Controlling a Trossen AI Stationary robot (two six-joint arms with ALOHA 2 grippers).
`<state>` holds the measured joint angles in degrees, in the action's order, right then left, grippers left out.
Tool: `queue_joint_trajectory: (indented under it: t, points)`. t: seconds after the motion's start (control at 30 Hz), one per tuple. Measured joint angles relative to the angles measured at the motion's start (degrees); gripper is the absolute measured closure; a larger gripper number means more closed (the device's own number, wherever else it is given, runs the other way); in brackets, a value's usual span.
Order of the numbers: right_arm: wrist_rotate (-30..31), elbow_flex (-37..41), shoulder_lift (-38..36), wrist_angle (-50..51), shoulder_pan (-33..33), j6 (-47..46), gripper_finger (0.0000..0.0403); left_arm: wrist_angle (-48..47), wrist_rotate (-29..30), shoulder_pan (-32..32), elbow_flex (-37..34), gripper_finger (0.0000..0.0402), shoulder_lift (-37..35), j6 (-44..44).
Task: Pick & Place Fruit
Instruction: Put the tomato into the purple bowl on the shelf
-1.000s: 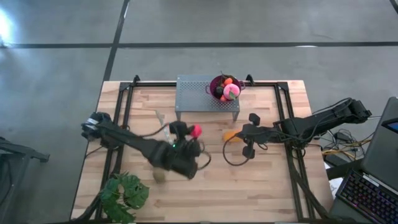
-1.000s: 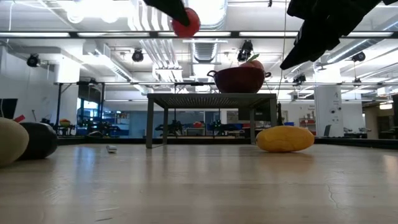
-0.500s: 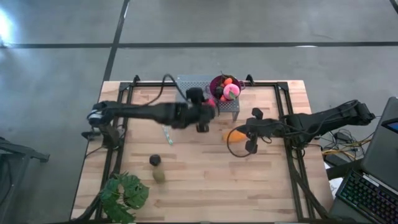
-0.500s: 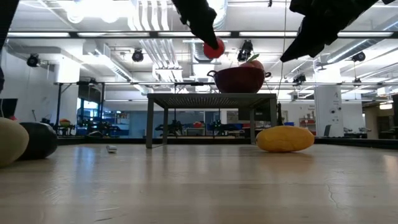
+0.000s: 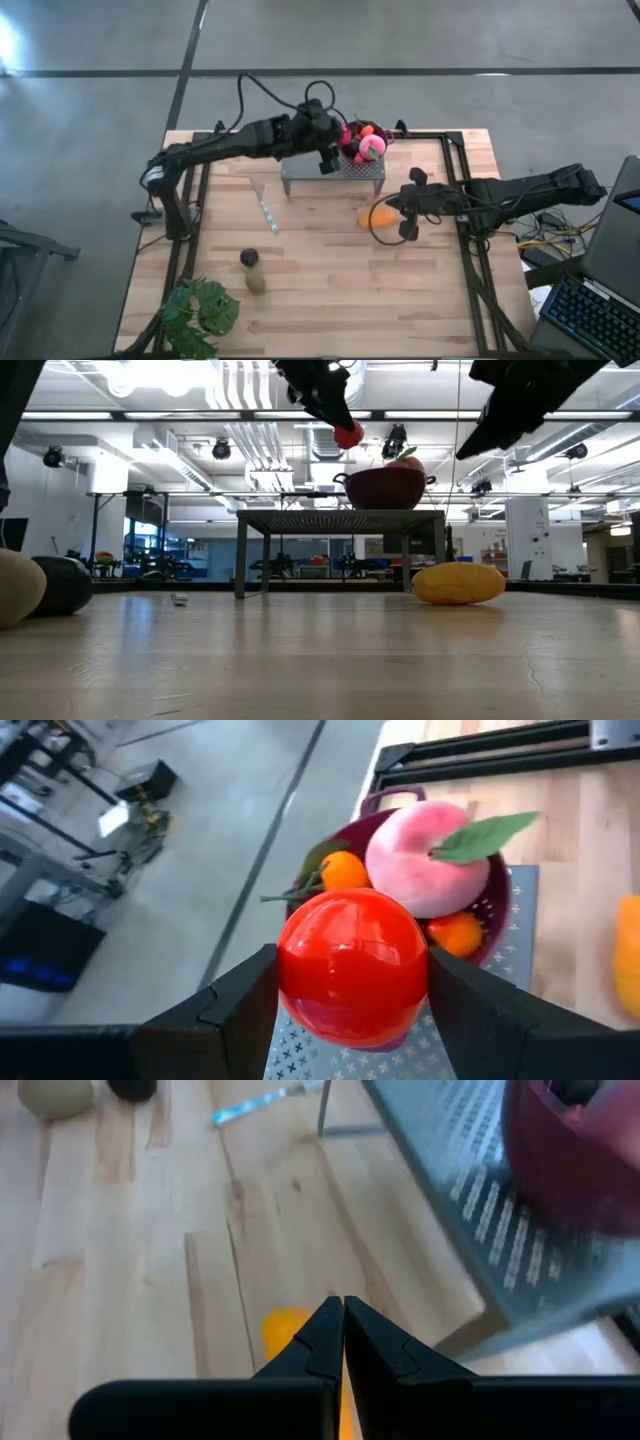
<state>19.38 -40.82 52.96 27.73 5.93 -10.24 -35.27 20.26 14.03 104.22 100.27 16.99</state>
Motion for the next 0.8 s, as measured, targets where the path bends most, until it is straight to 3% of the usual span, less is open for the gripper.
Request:
queue_joint_trajectory:
  t: [0.2, 0.37, 0.47, 0.57, 0.8]
  points:
    - [-3.3, -2.4, 0.5, -9.1, -1.6, 10.3, 0.0394, -3.6, -8.8, 0.5, 2.8, 0.0168, 0.0, -5.1]
    - [-2.7, -6.1, 3.1, -11.8, -3.3, 21.1, 0.0394, -5.7, -24.8, 0.5, 3.6, 0.0168, -0.1, -10.4]
    - [-2.7, -8.2, 5.3, -11.8, -3.5, 26.2, 0.0387, -10.9, -36.3, 0.5, 3.6, 0.0168, -0.1, -9.1]
    - [-2.7, -10.0, 8.1, -11.1, -3.4, 30.8, 0.0361, -17.2, -42.4, 0.5, 3.5, 0.0168, -0.1, -7.0]
    - [-2.7, -16.6, 16.8, -9.9, -3.2, 39.2, 0.0254, -23.0, -45.7, 0.6, 3.4, 0.0168, -0.1, -8.3]
